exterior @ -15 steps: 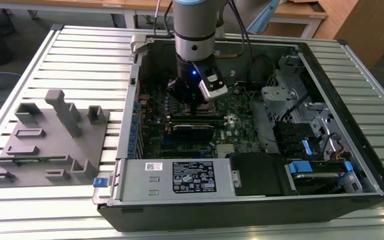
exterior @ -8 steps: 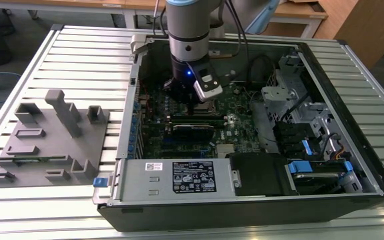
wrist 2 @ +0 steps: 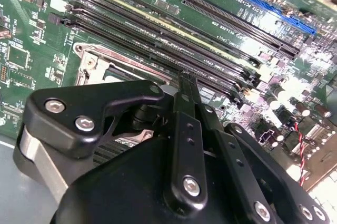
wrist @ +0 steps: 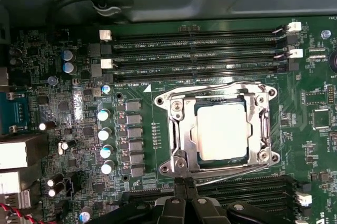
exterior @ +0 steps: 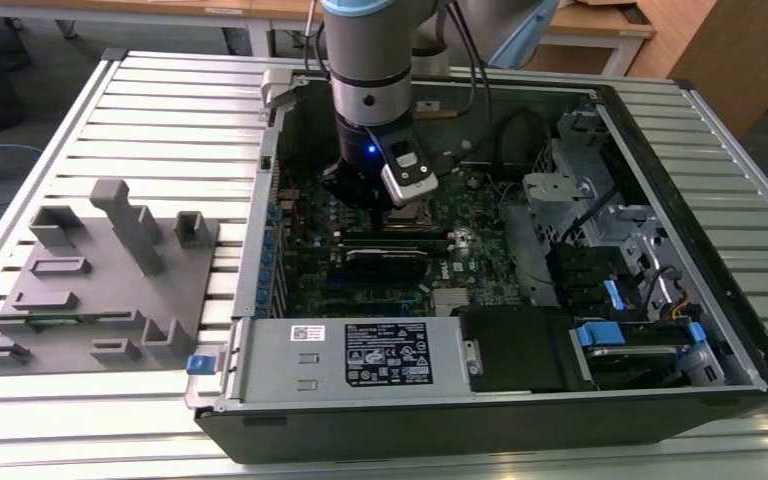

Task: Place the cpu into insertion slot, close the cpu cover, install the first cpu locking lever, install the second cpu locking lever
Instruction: 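Install the second cpu locking lever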

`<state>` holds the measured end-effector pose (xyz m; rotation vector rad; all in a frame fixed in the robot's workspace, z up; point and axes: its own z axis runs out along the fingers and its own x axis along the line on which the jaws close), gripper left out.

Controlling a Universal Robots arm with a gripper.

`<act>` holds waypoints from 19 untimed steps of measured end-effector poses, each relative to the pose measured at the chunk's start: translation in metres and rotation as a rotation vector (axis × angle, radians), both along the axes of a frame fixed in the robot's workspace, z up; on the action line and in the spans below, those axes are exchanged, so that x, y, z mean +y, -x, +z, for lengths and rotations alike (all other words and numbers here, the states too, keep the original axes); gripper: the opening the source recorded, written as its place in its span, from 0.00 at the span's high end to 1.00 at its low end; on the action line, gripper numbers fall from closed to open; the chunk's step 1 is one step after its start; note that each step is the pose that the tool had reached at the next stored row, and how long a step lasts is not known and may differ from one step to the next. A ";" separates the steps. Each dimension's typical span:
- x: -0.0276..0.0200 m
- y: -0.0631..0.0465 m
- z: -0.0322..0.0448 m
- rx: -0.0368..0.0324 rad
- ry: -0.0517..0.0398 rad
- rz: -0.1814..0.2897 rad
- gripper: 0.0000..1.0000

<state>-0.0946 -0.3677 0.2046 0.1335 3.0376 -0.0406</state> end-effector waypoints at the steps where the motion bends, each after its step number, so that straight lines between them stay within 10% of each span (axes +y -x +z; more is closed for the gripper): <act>1: 0.0000 0.000 0.0000 0.0000 0.0000 0.000 0.89; 19: 0.0015 0.008 -0.0008 -0.0244 -0.0054 0.000 0.89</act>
